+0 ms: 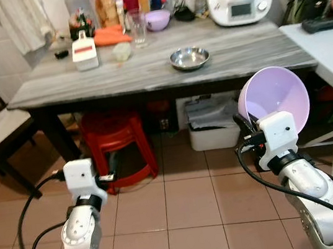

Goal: Setting the table

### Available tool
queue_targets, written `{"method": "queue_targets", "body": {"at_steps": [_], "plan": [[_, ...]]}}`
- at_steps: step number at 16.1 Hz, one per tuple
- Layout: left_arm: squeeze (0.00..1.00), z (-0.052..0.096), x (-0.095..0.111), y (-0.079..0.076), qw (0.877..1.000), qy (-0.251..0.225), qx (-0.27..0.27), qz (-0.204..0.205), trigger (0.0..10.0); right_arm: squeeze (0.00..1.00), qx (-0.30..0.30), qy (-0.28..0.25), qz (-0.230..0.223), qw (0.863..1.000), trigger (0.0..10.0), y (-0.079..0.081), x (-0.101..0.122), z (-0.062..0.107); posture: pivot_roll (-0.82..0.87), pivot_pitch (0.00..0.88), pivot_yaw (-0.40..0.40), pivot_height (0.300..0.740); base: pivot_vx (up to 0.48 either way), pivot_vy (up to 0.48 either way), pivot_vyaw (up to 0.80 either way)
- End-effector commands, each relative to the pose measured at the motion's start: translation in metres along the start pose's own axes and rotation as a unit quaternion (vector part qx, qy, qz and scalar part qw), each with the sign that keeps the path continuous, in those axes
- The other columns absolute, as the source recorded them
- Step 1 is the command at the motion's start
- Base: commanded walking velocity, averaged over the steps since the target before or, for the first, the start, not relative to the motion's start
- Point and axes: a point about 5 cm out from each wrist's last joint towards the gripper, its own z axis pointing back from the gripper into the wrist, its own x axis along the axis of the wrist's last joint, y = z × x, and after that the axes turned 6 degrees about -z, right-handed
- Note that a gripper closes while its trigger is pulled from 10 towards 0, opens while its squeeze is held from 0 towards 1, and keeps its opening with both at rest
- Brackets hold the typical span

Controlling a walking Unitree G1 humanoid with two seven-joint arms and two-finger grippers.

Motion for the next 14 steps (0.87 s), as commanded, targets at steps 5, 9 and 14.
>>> {"method": "queue_targets", "body": {"at_steps": [5,9,14], "plan": [[0.0,-0.002,0.01,-0.011,0.999,-0.025,-0.029,0.002,10.0,0.0,-0.01,-0.016,0.001,1.0,10.0,-0.001,0.007,-0.003,-0.09,0.0,0.048,0.74,0.167,0.0,0.43],[0.0,-0.002,0.01,-0.012,0.999,-0.025,-0.041,0.001,10.0,0.0,-0.011,-0.017,0.003,1.0,10.0,0.0,0.008,-0.003,-0.09,0.0,0.048,0.74,0.39,0.0,0.0],[0.0,-0.004,0.01,-0.017,0.998,-0.025,-0.049,0.005,10.0,0.0,-0.021,-0.02,0.015,0.999,10.0,-0.009,0.01,-0.009,-0.1,0.0,0.047,0.74,0.416,0.0,0.0]]}}
